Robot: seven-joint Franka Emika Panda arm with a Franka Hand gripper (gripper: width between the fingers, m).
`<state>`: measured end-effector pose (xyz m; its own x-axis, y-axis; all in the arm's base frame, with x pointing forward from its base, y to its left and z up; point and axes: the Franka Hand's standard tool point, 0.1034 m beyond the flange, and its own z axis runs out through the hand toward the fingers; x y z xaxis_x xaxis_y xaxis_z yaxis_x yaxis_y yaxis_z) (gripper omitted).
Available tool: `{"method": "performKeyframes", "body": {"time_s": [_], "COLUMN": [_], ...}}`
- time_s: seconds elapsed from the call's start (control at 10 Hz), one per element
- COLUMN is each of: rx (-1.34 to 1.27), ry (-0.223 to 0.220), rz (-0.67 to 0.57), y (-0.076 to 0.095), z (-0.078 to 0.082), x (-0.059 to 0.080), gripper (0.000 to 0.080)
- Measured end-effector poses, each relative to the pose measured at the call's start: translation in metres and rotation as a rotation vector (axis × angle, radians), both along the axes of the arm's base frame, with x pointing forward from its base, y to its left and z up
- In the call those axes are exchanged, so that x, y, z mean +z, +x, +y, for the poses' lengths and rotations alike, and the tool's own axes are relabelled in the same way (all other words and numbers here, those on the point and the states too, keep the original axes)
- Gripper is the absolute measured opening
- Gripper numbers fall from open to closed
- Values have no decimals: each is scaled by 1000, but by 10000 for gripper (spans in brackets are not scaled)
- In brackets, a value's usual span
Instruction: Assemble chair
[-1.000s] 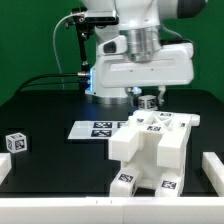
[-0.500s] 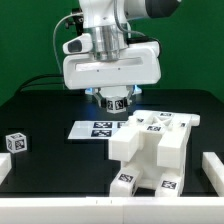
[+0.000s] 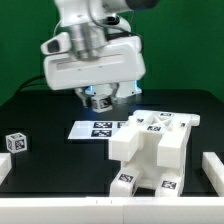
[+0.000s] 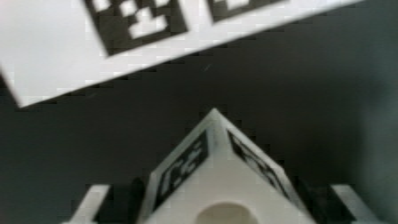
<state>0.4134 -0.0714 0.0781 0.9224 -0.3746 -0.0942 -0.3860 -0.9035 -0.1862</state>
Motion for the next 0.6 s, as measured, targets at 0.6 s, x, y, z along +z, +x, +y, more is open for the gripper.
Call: {"method": "performKeyframes", "body": {"time_s": [0.6], "rx": [-15], "ry": [11], "rz": [19], "y": [7], "z": [1], "x": [-3], "gripper": [399]}}
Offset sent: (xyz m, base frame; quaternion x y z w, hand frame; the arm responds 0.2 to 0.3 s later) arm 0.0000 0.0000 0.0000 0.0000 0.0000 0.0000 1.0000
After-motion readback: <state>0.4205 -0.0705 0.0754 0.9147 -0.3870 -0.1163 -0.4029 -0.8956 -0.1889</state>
